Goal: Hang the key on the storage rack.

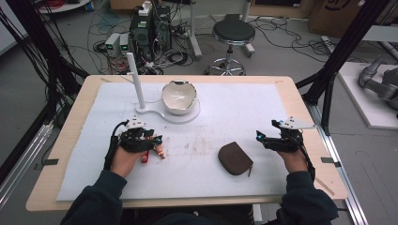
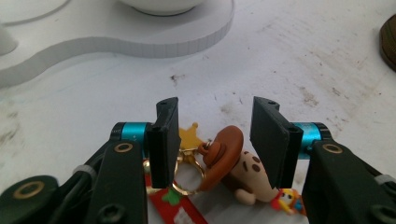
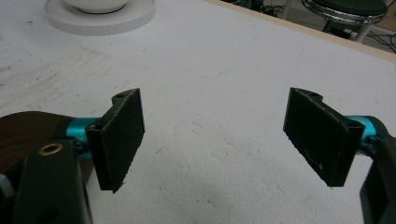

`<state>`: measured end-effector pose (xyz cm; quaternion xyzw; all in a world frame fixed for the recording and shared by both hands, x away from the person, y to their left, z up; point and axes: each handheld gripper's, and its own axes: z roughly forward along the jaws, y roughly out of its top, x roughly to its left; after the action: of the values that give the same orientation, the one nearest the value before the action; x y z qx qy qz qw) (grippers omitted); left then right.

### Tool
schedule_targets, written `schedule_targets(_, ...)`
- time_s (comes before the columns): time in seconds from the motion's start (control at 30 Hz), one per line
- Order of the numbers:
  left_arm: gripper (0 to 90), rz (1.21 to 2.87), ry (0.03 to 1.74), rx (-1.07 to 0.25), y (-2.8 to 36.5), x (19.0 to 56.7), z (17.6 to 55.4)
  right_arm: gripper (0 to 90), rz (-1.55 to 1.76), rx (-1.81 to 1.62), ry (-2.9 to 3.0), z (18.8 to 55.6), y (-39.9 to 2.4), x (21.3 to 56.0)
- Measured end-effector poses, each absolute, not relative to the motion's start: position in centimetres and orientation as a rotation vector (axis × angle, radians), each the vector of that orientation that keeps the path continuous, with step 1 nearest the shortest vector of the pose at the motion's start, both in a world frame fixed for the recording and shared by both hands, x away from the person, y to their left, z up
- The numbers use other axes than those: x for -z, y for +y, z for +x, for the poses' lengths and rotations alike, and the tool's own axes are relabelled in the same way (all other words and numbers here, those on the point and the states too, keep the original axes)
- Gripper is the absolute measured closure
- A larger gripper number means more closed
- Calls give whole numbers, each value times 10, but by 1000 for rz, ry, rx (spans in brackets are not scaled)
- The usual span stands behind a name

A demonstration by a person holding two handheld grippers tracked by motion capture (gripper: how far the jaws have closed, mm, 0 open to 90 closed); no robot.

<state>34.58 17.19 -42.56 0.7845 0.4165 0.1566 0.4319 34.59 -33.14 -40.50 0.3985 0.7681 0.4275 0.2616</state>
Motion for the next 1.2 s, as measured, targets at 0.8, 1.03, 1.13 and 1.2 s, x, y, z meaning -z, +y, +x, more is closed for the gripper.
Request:
schedule_targets(0.8, 396, 2023, 1118, -352, 139, 445, 331, 207, 1071, -1150, 2087, 347, -329, 405)
schedule_targets(1.03, 496, 2055, 1094, -312, 144, 442, 338, 207, 1069, -1147, 2090, 347, -330, 406)
schedule_targets(1.13, 499, 1989, 1059, -248, 153, 431, 340, 208, 1075, -1149, 2089, 347, -331, 405)
schedule_targets(1.2, 499, 1947, 1029, -224, 160, 421, 341, 208, 1077, -1149, 2086, 347, -331, 405)
